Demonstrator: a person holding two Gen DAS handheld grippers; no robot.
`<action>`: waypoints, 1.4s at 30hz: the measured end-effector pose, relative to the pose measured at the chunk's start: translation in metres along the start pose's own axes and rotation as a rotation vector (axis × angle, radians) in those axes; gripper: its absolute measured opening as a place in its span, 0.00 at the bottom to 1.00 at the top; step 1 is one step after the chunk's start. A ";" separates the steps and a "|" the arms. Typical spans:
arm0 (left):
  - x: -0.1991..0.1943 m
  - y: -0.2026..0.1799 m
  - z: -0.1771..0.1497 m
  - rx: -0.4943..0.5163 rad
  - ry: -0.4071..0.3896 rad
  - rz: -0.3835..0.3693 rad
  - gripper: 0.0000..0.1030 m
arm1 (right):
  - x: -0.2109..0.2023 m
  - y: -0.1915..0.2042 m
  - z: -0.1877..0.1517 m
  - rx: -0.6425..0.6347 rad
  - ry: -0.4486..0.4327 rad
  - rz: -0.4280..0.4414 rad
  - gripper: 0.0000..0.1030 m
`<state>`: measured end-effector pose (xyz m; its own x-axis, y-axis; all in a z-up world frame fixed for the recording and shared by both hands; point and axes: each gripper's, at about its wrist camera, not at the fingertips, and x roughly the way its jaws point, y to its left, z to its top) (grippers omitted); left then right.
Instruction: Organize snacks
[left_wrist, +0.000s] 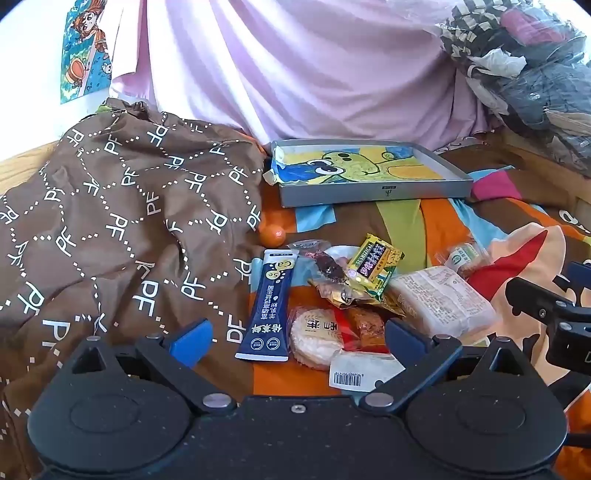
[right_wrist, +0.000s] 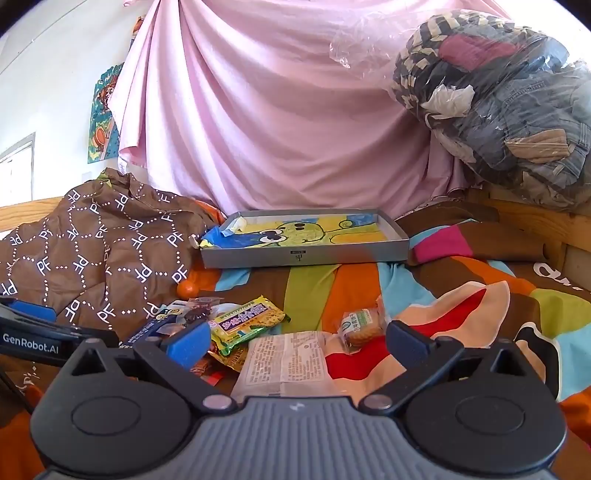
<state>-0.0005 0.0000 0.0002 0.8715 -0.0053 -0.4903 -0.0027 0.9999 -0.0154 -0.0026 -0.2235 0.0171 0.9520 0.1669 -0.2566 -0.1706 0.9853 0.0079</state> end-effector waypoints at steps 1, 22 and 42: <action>0.000 0.000 0.000 0.000 0.001 -0.001 0.97 | 0.000 0.000 0.000 -0.001 0.001 -0.001 1.00; 0.007 0.002 -0.004 -0.002 0.030 0.013 0.97 | 0.003 0.001 0.000 -0.004 0.015 -0.004 1.00; 0.008 0.004 -0.005 -0.003 0.038 0.016 0.97 | 0.004 0.003 0.000 -0.010 0.015 -0.003 1.00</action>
<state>0.0039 0.0036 -0.0083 0.8521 0.0099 -0.5232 -0.0179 0.9998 -0.0102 0.0009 -0.2201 0.0163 0.9485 0.1630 -0.2715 -0.1701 0.9854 -0.0025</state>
